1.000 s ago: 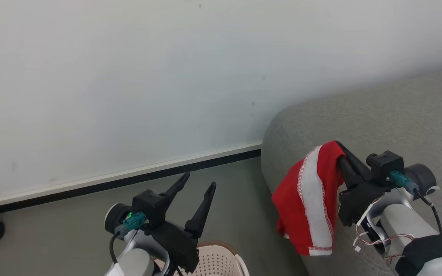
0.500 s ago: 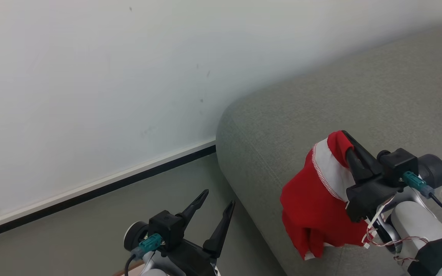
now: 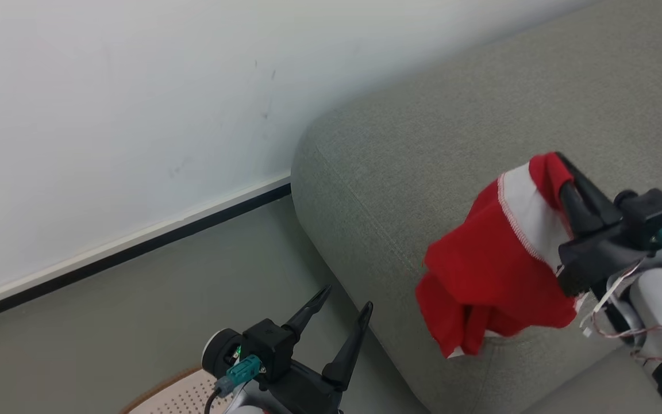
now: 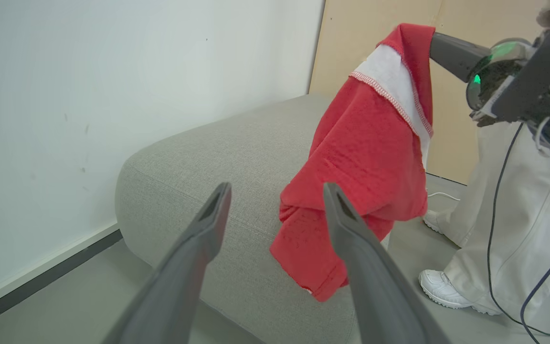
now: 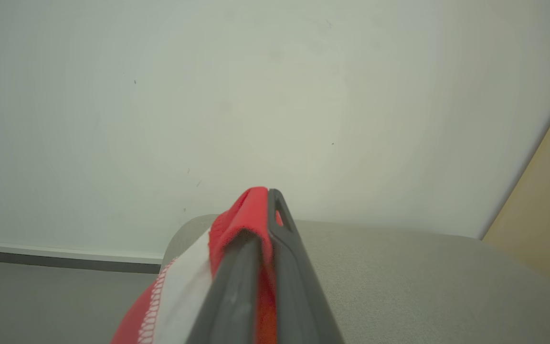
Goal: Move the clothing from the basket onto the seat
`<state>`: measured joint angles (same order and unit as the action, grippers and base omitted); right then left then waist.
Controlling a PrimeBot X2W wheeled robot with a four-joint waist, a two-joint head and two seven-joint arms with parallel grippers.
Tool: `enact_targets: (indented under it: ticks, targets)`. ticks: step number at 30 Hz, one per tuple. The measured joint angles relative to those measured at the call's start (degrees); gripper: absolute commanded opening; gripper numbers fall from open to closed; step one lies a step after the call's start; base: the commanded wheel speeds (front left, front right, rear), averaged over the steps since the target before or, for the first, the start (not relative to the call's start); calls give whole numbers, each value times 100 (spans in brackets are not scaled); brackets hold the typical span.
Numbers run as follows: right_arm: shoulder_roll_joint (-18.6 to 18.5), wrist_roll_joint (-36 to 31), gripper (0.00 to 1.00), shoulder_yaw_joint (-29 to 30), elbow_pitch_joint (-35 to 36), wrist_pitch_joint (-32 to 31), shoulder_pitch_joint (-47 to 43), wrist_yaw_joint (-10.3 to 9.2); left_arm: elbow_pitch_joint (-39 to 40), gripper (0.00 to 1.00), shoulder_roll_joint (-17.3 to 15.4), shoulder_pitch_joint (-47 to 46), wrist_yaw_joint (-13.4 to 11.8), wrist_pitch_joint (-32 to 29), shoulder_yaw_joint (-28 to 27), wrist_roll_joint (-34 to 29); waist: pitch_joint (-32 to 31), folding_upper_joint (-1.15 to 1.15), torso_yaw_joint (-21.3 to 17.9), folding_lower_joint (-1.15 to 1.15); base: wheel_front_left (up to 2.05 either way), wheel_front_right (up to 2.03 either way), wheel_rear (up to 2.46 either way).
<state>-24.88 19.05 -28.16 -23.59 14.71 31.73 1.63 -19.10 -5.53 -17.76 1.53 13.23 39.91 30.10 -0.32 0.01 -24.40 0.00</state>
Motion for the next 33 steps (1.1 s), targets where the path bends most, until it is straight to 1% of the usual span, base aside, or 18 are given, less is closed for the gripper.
enact_targets:
  ticks: [2,5,8,11,12,14,20,25,26,29,33]
  targets:
    - [-100,-42,0,41,44,0,263,71,71,100,-11,0,-9,0,13,-29,93,0,29,0,0,0,0]
    - [-247,-43,0,185,55,-1,745,111,208,100,-64,-10,-58,1,14,-164,249,0,92,0,0,0,0]
    - [-277,47,0,415,-55,-32,1310,192,319,100,-175,-120,-104,0,-2,-223,428,0,172,0,0,0,0]
    - [-314,143,0,589,-270,-133,1871,204,448,100,-255,-251,-103,-11,-15,-261,620,0,269,1,0,0,0]
    - [-314,143,0,589,-270,-133,1871,204,448,100,-255,-251,-103,-11,-15,-261,620,0,269,1,0,0,0]
    - [-406,160,0,672,-466,-213,2225,218,538,100,-290,-347,-103,-45,-20,-314,750,0,343,1,0,0,0]
    - [-721,221,0,1059,-1066,-408,3126,216,858,100,-376,-620,-104,-116,-26,-504,1152,0,608,1,0,0,0]
    - [-1069,261,0,1292,-1569,-513,3610,208,1094,100,-442,-822,-102,-238,0,-589,1499,0,850,1,0,0,0]
    - [-1150,260,0,1322,-1677,-543,3765,181,1187,100,-459,-910,-102,-256,-12,-608,1646,0,945,1,0,0,0]
    - [-1144,260,0,1357,-1848,-612,3940,80,1321,100,-504,-1021,-103,-312,-22,-656,1874,0,1073,1,0,0,0]
    - [-1143,259,0,1384,-2085,-639,4057,9,1477,100,-565,-1149,-103,-436,-16,-715,2192,1,1212,1,0,0,0]
